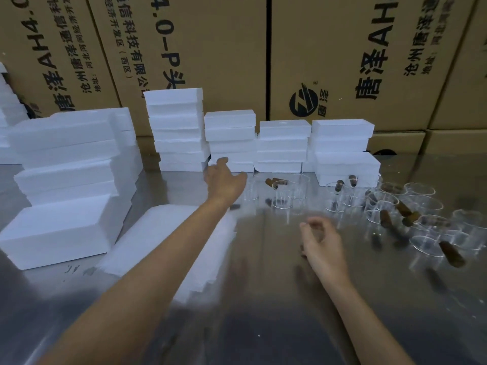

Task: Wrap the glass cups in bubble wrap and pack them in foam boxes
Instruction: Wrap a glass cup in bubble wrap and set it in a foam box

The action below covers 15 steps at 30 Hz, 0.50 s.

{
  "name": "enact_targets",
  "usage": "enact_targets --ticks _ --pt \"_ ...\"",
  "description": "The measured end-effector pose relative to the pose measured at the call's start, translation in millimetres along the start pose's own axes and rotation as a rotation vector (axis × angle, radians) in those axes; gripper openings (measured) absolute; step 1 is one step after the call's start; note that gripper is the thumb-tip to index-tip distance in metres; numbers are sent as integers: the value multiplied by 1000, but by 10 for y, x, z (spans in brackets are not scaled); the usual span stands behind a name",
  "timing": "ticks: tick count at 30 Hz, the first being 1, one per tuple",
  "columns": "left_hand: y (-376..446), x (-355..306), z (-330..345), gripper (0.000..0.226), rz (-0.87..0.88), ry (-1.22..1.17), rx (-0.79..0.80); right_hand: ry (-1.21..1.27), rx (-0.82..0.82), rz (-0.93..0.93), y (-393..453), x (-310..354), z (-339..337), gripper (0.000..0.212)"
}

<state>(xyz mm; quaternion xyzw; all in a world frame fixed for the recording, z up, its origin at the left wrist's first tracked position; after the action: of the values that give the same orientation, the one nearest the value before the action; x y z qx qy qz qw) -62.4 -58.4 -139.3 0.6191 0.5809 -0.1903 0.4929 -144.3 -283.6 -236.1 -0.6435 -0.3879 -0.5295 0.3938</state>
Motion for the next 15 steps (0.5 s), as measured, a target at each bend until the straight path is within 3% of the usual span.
enact_targets --ticks 3,8,15 --pt "422 -131 368 51 62 147 123 -81 -39 39 140 -10 9 6" --pt "906 -406 1276 42 221 166 336 -171 -46 64 183 -28 42 31" --pt "1146 -742 2557 49 428 327 618 -223 -49 15 248 -71 49 20"
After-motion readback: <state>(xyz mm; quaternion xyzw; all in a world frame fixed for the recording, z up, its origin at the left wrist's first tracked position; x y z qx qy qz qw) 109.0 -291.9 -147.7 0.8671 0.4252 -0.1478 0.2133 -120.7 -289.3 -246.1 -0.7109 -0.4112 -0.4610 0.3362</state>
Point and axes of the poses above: each hand's wrist, its own y-axis towards the middle knuckle, its own z-axis out of the palm, x = y × z, the point moved 7 cm from there along y, towards the middle knuckle, and after that the axes turned 13 degrees about z, right-handed, at the moved point
